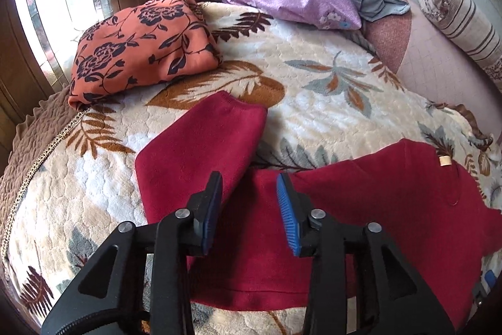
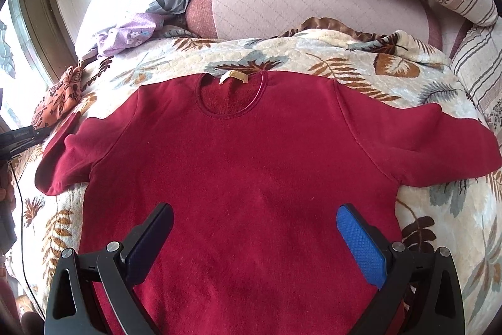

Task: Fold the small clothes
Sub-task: 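Grasp the red sweater's sleeve cuff with the left gripper, then fold the held sleeve across the sweater body with the left gripper, then release, then grasp the sweater's side edge with the right gripper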

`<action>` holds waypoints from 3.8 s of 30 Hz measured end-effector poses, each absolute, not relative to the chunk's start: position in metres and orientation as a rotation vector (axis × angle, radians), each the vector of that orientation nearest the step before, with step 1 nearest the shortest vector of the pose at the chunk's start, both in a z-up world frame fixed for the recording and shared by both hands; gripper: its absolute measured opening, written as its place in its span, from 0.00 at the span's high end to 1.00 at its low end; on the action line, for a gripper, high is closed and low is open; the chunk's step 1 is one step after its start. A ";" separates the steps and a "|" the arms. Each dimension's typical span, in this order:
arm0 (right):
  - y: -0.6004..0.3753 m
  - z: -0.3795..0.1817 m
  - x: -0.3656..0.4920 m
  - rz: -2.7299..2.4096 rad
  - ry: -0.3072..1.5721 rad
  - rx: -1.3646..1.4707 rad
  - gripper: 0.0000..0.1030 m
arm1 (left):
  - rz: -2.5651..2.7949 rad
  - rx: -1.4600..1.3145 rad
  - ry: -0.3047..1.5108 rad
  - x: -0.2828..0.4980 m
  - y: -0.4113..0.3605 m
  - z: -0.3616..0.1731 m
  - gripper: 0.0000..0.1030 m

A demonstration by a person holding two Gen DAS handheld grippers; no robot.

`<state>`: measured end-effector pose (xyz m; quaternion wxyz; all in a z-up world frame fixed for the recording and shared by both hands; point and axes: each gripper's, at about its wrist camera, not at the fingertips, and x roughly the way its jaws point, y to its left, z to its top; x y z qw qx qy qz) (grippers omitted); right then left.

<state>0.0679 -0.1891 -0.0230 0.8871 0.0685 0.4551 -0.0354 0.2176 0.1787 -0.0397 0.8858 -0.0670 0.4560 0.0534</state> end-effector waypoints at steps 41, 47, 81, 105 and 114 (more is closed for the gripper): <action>-0.213 -0.013 0.064 -0.068 0.914 0.224 0.00 | -0.333 -0.250 0.799 0.194 0.066 0.044 0.92; -0.239 0.000 0.059 -0.101 0.884 0.257 0.00 | -0.460 -0.176 0.846 0.172 -0.028 0.014 0.92; -0.198 -0.070 0.164 0.104 1.019 0.139 0.73 | -0.120 -0.140 0.863 0.137 0.090 -0.021 0.38; -0.222 -0.049 0.151 0.123 0.963 0.184 0.26 | -0.083 -0.134 0.862 0.142 0.088 -0.022 0.37; -0.180 -0.071 0.169 0.132 0.946 0.070 0.96 | -0.047 -0.178 0.873 0.143 0.107 -0.025 0.37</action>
